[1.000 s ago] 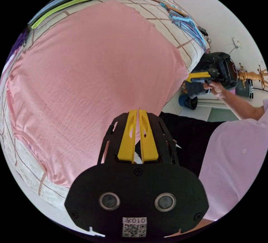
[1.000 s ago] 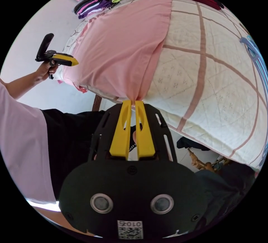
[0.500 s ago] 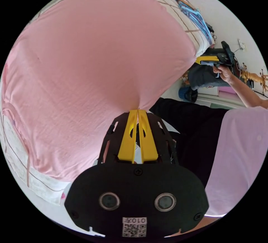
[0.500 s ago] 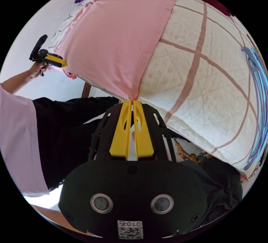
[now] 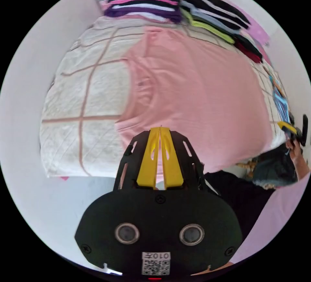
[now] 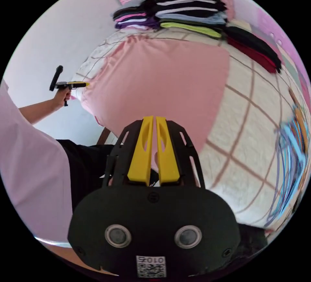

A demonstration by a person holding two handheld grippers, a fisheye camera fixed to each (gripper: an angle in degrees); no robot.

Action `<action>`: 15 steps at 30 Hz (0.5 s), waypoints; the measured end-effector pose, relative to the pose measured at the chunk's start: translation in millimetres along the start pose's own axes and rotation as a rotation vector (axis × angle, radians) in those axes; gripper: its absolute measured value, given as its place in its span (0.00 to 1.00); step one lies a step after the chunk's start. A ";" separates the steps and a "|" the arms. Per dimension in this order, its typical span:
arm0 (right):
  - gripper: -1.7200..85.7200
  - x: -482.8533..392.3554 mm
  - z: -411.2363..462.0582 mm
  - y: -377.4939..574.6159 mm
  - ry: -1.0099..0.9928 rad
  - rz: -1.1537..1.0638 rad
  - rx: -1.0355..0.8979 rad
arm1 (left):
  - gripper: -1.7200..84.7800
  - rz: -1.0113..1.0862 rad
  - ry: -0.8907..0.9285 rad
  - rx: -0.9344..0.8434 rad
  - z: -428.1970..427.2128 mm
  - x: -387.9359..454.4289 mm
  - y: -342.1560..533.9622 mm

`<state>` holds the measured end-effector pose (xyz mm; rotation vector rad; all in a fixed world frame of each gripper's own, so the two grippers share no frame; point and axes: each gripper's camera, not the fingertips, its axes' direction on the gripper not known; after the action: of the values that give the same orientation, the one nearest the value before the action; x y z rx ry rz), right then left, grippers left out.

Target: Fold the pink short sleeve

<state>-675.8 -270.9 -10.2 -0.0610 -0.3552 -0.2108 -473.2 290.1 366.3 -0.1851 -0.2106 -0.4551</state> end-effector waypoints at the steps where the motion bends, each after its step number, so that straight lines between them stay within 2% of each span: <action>1: 0.06 -12.1 7.0 -20.0 -0.011 -0.045 -0.007 | 0.02 -0.079 -0.025 0.005 1.4 -26.1 9.7; 3: 0.06 -27.5 17.1 -45.6 -0.046 -0.085 -0.020 | 0.03 -0.180 -0.029 0.002 6.0 -62.0 25.6; 5: 0.06 -46.4 28.9 -70.2 -0.084 -0.121 -0.052 | 0.04 -0.261 0.045 -0.013 19.1 -100.8 46.9; 10: 0.06 -83.2 31.0 -106.2 -0.106 -0.179 -0.098 | 0.06 -0.300 0.185 0.038 37.7 -149.1 83.9; 15: 0.07 -149.7 24.5 -173.5 -0.068 -0.444 -0.096 | 0.07 -0.306 0.312 0.088 47.4 -183.8 115.8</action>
<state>-858.5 -408.9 -36.0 -0.0839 -0.4237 -0.6662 -589.6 479.1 352.4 0.0073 0.0491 -0.7694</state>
